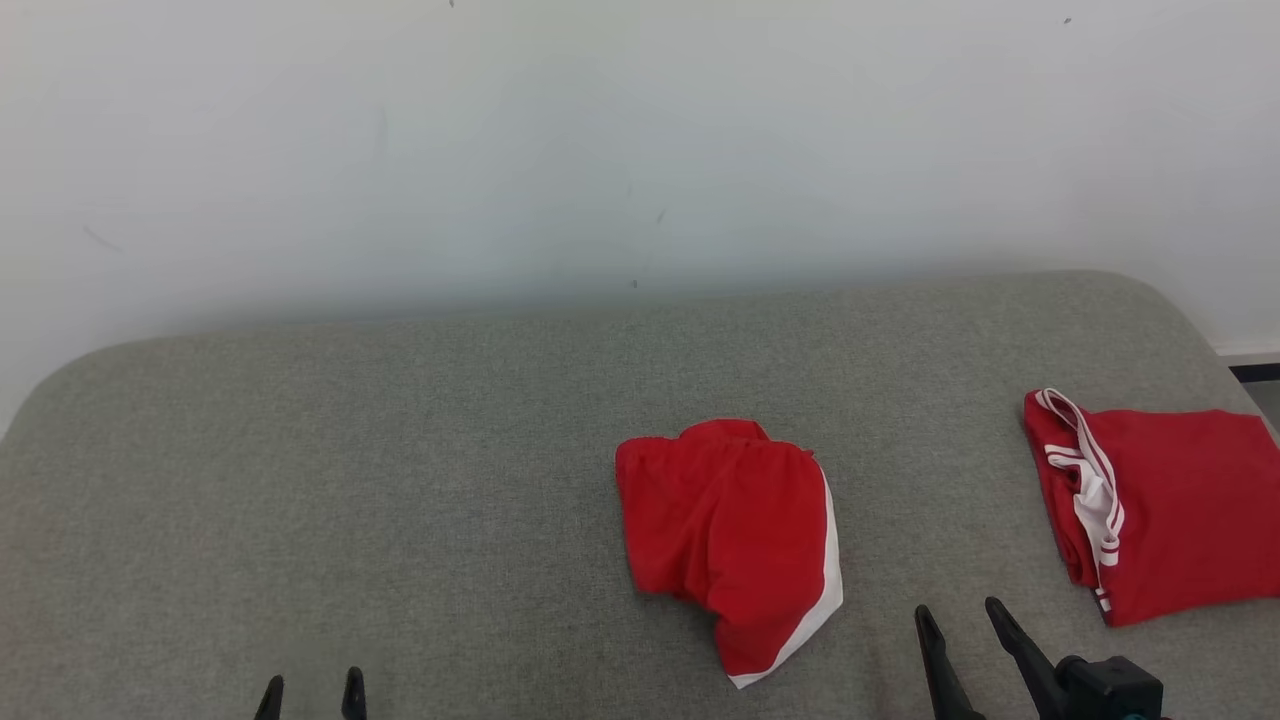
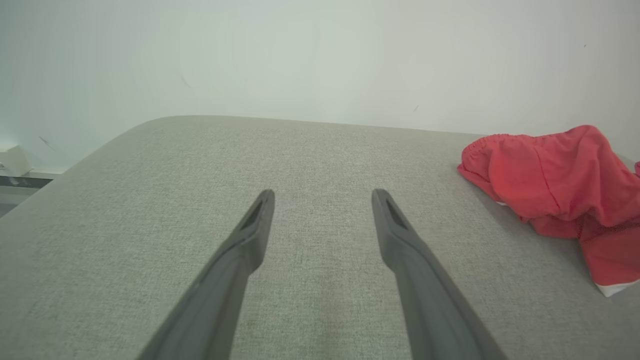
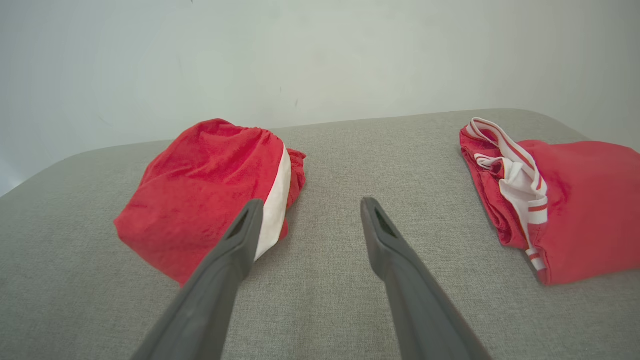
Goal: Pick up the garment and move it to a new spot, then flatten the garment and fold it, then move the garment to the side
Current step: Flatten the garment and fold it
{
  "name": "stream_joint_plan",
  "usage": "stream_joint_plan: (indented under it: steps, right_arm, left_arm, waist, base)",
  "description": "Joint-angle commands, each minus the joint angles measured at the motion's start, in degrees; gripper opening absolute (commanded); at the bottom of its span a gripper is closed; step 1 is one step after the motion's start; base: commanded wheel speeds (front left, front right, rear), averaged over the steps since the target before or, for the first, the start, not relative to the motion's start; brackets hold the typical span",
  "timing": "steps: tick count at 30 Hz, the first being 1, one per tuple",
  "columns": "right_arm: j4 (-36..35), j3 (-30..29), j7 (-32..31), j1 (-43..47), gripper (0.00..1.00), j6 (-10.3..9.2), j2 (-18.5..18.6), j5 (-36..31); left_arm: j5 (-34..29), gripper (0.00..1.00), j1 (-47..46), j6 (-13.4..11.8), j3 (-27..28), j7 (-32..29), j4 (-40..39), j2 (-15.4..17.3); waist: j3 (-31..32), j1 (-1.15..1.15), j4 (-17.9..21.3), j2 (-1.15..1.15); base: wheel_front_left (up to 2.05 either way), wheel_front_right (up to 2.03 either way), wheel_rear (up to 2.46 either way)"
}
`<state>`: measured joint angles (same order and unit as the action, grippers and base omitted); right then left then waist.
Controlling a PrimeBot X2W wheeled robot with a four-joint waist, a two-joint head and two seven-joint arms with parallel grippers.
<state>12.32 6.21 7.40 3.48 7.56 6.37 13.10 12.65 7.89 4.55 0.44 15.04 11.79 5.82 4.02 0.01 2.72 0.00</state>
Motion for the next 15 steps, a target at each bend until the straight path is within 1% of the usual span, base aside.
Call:
stream_joint_plan:
  steps: [1, 4, 7, 10, 15]
  right_arm:
    - [0.0, 0.1, 0.1, -0.5, 1.0, -0.14, -0.1, 0.1]
    - [0.0, 0.3, 0.1, -0.9, 1.0, -0.14, -0.2, 0.1]
    - [0.1, 0.8, 0.1, -1.2, 1.0, -0.14, -0.1, 0.2]
    - [0.1, 1.0, 0.2, -1.9, 1.0, -0.14, -0.1, 0.2]
    - [0.3, 1.5, 0.2, -2.3, 1.0, -0.14, -0.2, 0.2]
  left_arm:
    - [-0.3, 1.0, -1.5, 0.2, -0.5, -0.8, 0.4, -0.2]
    - [1.4, 1.0, -4.6, 0.1, -1.4, -6.0, 0.8, -0.8]
    - [2.3, 1.0, -8.8, 0.2, -2.9, -14.1, 0.5, -0.8]
    - [2.9, 1.0, -14.3, 0.4, -4.2, -21.4, -0.1, -0.3]
    - [4.8, 1.0, -23.6, 0.7, -6.8, -32.8, 1.8, -0.9]
  waist:
    - [-0.2, -0.01, 0.2, 0.0]
    - [-0.5, -0.01, 0.8, 0.0]
    - [-0.9, -0.01, 2.0, 0.0]
    - [-1.5, -0.01, 3.6, 0.0]
    - [-2.7, -0.01, 7.0, 0.0]
  base:
    - [0.0, 0.0, 0.0]
    - [0.0, 0.0, 0.0]
    - [0.0, 0.0, 0.0]
    - [0.0, 0.0, 0.0]
    - [0.0, 0.0, 0.0]
